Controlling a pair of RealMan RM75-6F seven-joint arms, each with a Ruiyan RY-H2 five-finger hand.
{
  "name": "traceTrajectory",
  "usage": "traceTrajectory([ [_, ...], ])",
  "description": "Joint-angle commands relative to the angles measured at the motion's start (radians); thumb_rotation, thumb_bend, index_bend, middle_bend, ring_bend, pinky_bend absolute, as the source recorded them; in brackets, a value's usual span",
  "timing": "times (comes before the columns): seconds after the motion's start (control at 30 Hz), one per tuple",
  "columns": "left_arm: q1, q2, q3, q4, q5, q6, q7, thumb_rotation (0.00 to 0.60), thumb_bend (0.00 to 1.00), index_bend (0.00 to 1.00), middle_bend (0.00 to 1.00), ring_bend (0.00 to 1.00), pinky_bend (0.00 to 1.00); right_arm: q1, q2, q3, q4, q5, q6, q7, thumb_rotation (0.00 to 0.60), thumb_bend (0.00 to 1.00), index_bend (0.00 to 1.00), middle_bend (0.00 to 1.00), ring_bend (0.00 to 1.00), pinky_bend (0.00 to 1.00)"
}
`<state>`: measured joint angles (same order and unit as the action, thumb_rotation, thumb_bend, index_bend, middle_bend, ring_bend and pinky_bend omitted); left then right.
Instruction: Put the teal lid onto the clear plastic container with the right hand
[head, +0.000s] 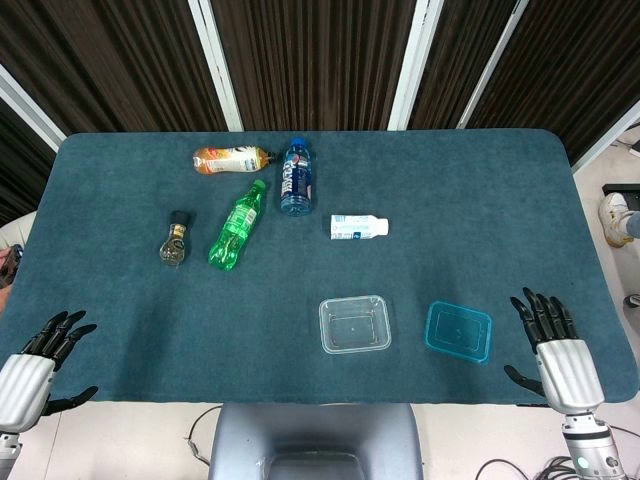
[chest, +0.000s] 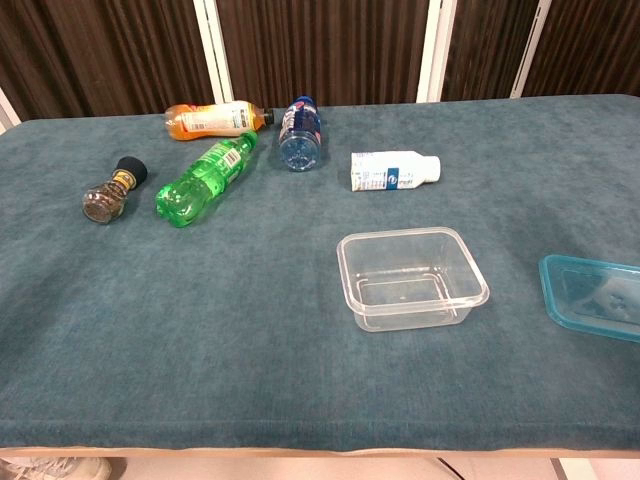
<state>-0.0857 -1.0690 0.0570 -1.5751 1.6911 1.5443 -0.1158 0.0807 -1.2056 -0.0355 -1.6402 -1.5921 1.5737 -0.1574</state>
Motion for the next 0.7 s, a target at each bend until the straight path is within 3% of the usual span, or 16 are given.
traceTrajectory([
  [0.03,0.000,0.000,0.000,0.000,0.000,0.001,-0.001,0.600,0.44,0.21,0.09,0.05,0.26,0.004,0.001,0.005,-0.007,0.008,-0.019,-0.006,0.600,0.21,0.00,0.00,0.00,0.02],
  [0.23,0.001,0.002,0.000,0.001,0.001,0.004,-0.008,0.600,0.45,0.21,0.09,0.05,0.26,0.029,0.011,0.014,-0.034,0.060,-0.112,-0.018,0.600,0.21,0.00,0.00,0.00,0.04],
  [0.37,0.000,0.003,0.001,0.002,0.000,0.000,-0.010,0.600,0.44,0.21,0.09,0.05,0.26,0.073,0.015,0.044,-0.056,0.172,-0.235,-0.061,0.600,0.21,0.00,0.00,0.00,0.11],
  [0.57,0.004,0.005,0.002,0.002,0.002,0.006,-0.015,0.600,0.44,0.21,0.09,0.05,0.26,0.158,0.003,0.091,-0.057,0.337,-0.432,-0.059,0.600,0.21,0.00,0.00,0.00,0.11],
  [0.7,0.003,0.006,0.003,0.002,0.003,0.005,-0.018,0.600,0.44,0.21,0.09,0.05,0.26,0.195,-0.016,0.112,-0.028,0.398,-0.507,-0.032,0.600,0.21,0.00,0.00,0.00,0.11],
])
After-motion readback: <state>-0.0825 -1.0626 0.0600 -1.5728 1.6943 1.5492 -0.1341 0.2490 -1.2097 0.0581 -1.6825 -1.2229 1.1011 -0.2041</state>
